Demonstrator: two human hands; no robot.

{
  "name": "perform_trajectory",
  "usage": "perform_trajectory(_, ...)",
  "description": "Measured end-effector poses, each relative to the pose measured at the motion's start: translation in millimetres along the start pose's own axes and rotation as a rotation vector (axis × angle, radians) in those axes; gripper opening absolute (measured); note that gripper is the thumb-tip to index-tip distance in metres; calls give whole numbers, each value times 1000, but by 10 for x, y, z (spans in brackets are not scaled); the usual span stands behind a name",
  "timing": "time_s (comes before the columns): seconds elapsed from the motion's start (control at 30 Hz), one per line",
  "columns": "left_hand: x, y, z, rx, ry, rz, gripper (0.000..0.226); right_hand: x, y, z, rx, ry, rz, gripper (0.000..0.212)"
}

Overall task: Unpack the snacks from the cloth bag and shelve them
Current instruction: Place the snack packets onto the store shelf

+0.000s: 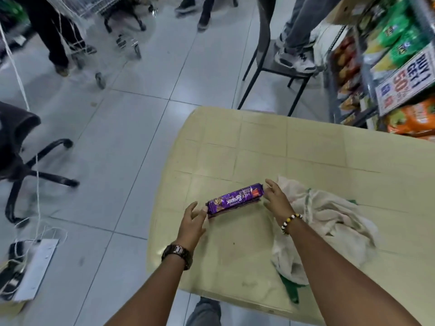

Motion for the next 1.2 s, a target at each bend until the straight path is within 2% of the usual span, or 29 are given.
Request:
perform_trajectory(0.07, 51, -67, 88, 12, 7, -69, 53, -124, -99, 81, 45, -3, 39, 51)
perform_trajectory(0.13, 82, -118, 168, 19, -17, -71, 39, -276, -155, 195, 68, 20, 33, 73)
perform_trajectory(0.2, 104, -144, 206, 21, -41, -58, 28, -294, -170, 204, 54, 28, 30, 77)
perform_trajectory(0.3, 43, -165, 161, 25, -59, -67, 23, -155, -175, 62, 10, 49, 96, 41)
perform_trajectory(0.4, -165, -254, 37, 34, -124, -38, 35, 23, -69, -146, -67, 50, 271, 13)
perform_trajectory(0.47, -419, -392, -117, 72, -198, 3, 35, 201, 96, -344, -127, 59, 373, 11)
perform_trajectory(0.57, -898, -735, -392, 133, -336, 83, 20, 578, 508, -715, -225, 141, 428, 12)
perform_trajectory(0.63, -1246, -1032, -668, 198, -436, 142, 17, 788, 880, -1028, -317, 196, 457, 13)
perform_trajectory(0.73, -1631, -1518, -1128, 313, -545, 170, 12, 1003, 1507, -1590, -453, 257, 463, 19)
perform_trajectory(0.83, -1839, -2174, -1856, 492, -611, 187, 19, 1007, 2266, -2463, -628, 312, 448, 23)
perform_trajectory(0.9, -1906, -2535, -2328, 584, -635, 206, 35, 969, 2666, -3039, -734, 346, 420, 25)
perform_trajectory(1.0, -1884, -3091, -3109, 734, -675, 244, 76, 794, 3210, -4032, -912, 373, 399, 40)
perform_trajectory(1.03, -1816, -3309, -3419, 799, -678, 259, 75, 700, 3384, -4449, -1001, 379, 378, 45)
perform_trajectory(1.07, -1760, -3475, -3709, 873, -678, 270, 63, 605, 3522, -4772, -1072, 372, 362, 48)
perform_trajectory(1.13, -1554, -3840, -4416, 1024, -677, 304, 18, 307, 3810, -5556, -1246, 368, 351, 52)
perform_trajectory(1.17, -1387, -4048, -4850, 1096, -689, 330, 13, 132, 3952, -6036, -1342, 354, 351, 56)
perform_trajectory(1.2, -1330, -4159, -5024, 1113, -709, 357, 17, 80, 4028, -6268, -1369, 341, 325, 60)
Point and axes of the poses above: each hand's wrist, its own z-axis towards the middle knuckle, its own y-axis out of the back of the hand, x = y × z, the point moved 4 cm from there along z, towards the middle knuckle, and after that the axes turned 2 degrees about -z, right-handed, at the moved point
